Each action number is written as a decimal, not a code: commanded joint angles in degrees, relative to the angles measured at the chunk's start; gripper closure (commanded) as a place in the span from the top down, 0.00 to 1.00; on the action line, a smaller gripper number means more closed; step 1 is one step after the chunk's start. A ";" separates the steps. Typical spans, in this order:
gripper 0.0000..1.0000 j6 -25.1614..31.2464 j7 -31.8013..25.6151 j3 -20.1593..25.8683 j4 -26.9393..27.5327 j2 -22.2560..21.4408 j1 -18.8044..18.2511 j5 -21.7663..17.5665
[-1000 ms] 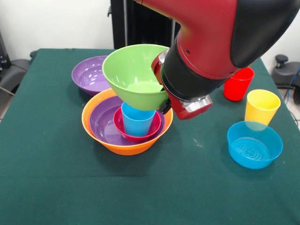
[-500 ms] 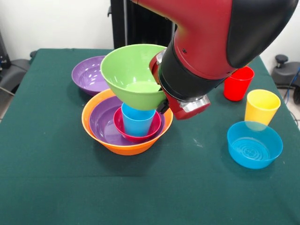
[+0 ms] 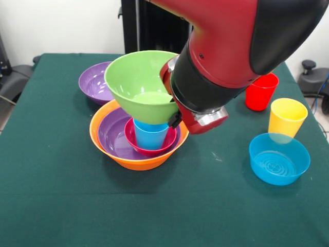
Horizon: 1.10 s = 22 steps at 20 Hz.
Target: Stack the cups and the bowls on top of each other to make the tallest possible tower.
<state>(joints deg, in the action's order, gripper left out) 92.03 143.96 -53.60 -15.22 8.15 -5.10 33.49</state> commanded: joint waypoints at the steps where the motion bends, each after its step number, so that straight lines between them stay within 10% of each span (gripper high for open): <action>1: 0.00 4.81 -6.24 0.09 5.00 3.56 -2.94 0.52; 22: 0.00 5.73 -4.38 2.20 2.14 2.78 -1.01 0.93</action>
<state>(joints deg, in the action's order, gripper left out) 92.03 143.96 -55.09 -12.03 10.20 -7.14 33.64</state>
